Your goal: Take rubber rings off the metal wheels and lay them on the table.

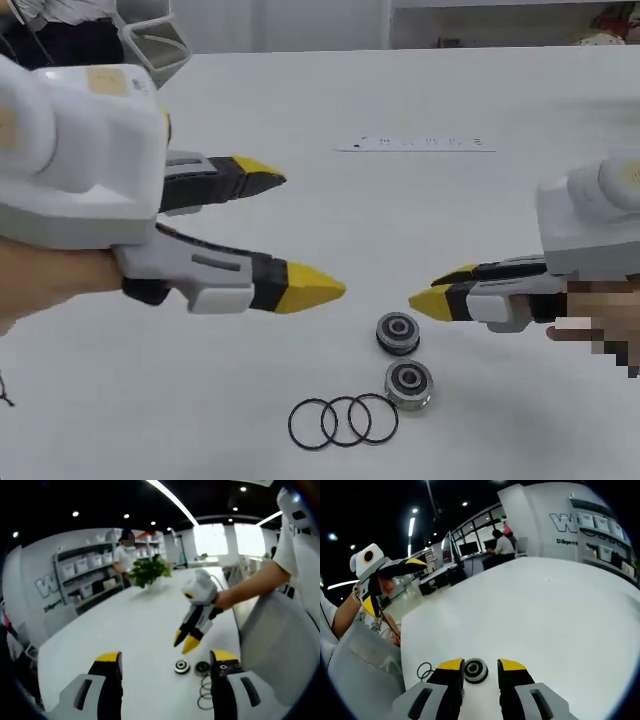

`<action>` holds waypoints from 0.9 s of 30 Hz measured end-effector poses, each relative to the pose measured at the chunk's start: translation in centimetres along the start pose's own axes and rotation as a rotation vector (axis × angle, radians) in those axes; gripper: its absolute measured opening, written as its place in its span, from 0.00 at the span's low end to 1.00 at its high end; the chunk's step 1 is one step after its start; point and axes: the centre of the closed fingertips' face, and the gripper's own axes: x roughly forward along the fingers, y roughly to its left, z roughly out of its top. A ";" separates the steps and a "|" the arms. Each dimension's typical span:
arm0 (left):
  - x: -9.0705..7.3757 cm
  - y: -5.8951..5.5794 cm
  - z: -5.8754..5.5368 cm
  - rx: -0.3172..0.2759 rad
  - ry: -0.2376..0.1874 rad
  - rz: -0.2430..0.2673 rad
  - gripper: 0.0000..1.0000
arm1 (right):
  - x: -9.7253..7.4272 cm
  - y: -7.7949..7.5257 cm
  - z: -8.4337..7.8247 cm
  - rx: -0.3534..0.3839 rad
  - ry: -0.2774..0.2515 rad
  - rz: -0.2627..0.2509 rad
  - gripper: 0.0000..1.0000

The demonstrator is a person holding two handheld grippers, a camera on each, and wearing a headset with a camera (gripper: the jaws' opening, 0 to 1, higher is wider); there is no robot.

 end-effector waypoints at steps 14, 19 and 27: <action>7.5 -0.9 -0.4 0.024 -0.035 -0.073 0.48 | 0.8 0.0 -3.5 -0.064 0.139 0.014 0.25; 8.8 -1.5 -3.3 0.028 0.020 -0.087 0.42 | 1.0 -0.1 -3.8 -0.050 0.137 0.017 0.26; 9.7 -2.7 -7.5 -0.045 0.081 -0.110 0.38 | 1.4 0.0 -4.0 -0.058 0.137 0.024 0.25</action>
